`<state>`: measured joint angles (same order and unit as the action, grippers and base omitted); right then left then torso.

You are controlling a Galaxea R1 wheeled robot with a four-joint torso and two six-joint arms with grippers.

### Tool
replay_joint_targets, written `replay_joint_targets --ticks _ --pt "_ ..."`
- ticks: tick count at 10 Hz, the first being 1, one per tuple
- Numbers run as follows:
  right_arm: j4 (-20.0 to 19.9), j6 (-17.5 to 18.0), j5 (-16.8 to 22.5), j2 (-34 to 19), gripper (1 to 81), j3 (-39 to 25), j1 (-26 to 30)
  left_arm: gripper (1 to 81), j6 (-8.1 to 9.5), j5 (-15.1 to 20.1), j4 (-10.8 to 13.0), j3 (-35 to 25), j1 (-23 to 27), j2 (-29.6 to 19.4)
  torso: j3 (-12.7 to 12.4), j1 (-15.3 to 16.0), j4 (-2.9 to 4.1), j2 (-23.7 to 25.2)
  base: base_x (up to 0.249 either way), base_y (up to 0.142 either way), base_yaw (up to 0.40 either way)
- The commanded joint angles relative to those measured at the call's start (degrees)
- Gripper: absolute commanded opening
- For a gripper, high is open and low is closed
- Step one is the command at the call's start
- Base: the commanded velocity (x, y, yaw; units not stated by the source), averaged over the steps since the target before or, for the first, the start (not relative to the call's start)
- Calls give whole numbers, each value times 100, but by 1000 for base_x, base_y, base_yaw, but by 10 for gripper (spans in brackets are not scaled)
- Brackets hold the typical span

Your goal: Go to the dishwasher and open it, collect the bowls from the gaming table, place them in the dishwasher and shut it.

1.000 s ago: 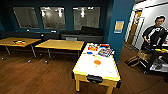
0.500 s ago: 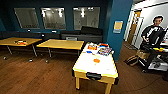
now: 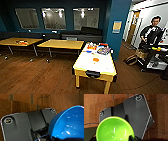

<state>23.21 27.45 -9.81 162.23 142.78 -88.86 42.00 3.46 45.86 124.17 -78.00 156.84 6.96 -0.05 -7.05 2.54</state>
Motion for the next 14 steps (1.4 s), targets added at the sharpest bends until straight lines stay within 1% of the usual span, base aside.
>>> replay_joint_targets --ticks 1,3,7,8,9,10,11,13,14 --pt "61 -12 155 -101 10 -23 364 10 -25 128 55 -112 421 -47 0 5 0 0 0 0 0" --pt "69 -12 164 -101 10 -23 364 10 -25 14 55 -112 421 -65 0 8 0 0 0 0 0" --pt "69 -12 217 -162 10 136 267 10 -24 5 46 18 315 -39 0 10 0 0 0 0 0" --pt "70 -12 225 -145 10 135 250 10 -25 -3 46 98 306 -12 0 10 -141 0 0 0 0" --pt "70 -21 225 -127 10 118 249 10 -25 -20 46 107 306 -12 0 10 -155 0 0 0 0" --pt "70 -21 225 -118 10 109 250 10 -25 -82 55 116 306 -21 0 10 -403 0 0 0 0" --pt "70 -21 225 -118 10 109 249 10 -25 -109 55 116 306 -39 0 10 -548 0 0 0 0" --pt "70 -21 225 -118 10 117 250 10 -25 -109 55 108 306 -21 0 10 -907 0 0 0 0" --pt "70 -21 217 -101 10 135 250 10 -16 -109 55 116 306 -12 0 10 -961 0 0 0 0"
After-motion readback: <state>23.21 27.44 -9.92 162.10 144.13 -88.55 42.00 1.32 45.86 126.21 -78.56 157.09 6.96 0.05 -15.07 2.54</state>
